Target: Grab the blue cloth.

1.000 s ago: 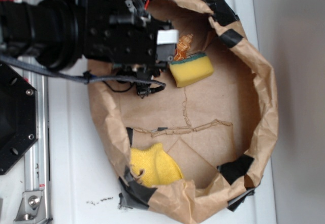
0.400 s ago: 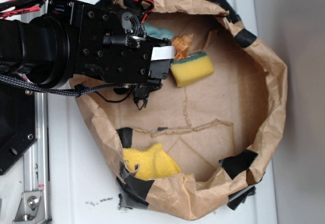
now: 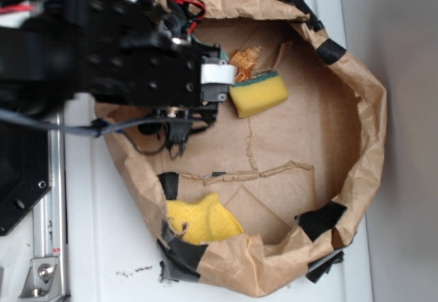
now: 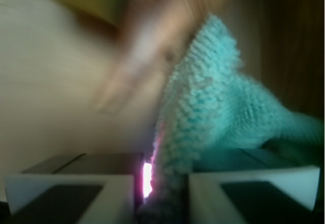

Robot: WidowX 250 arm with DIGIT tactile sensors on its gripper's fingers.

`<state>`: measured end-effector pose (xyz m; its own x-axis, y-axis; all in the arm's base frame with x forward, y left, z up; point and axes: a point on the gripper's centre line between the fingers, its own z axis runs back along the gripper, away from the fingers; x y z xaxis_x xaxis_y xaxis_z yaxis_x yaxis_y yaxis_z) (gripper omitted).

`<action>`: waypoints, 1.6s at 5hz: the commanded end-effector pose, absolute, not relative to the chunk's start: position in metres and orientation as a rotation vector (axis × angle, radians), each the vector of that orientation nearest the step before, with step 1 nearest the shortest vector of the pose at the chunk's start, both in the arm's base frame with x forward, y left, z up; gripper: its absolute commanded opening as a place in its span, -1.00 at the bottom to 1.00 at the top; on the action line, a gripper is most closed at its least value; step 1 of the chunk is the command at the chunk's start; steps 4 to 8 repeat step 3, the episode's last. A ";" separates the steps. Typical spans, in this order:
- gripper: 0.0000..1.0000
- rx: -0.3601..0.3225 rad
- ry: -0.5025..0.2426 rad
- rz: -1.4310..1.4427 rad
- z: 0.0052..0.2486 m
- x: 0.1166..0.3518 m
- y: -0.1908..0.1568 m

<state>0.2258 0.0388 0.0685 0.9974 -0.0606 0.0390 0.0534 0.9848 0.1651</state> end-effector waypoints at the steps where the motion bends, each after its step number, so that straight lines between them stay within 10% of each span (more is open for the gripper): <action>1: -1.00 0.052 -0.163 -0.197 0.166 0.250 0.000; 8: -1.00 -0.020 -0.193 -0.197 0.171 0.233 0.003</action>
